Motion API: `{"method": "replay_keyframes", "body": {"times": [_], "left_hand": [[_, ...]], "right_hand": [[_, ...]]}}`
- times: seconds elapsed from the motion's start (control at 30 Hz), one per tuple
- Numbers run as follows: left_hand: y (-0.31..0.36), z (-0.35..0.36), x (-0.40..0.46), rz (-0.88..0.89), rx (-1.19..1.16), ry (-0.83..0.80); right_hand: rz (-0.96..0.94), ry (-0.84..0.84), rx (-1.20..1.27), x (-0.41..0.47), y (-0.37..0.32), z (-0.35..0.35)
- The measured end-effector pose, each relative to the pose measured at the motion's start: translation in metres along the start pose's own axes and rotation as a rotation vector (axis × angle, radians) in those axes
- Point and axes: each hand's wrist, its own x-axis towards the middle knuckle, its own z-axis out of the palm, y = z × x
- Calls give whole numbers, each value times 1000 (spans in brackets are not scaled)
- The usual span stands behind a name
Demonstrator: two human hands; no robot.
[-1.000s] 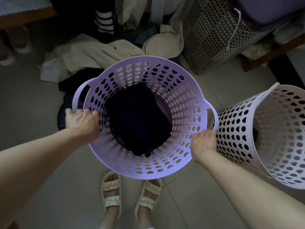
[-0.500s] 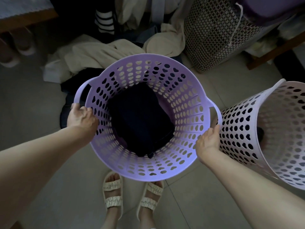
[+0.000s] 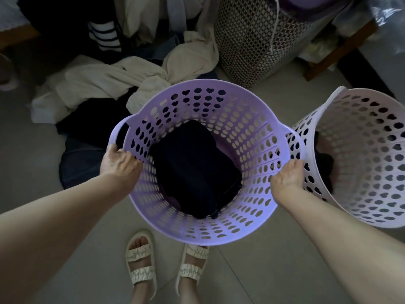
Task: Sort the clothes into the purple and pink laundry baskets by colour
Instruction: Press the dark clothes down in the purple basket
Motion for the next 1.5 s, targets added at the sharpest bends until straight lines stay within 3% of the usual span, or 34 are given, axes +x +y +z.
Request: {"method": "replay_keyframes", "body": {"times": [0.43,0.63,0.77,1.03,1.5], "left_hand": [[47,-29,3,83,-14,-21],[46,-31,6,88,-39,-59],[46,-37,0,81,-86,-3],[31,-50,-17,159,-276,144],[-42,-22,-51,-3,-503,218]], "right_hand": [[2,-40,215,20,11,48],[18,-9,280,25,11,55],[-30,74,300,18,12,49],[-153,288,448,-17,10,4],[-270,542,475,-69,-6,-126]]}}
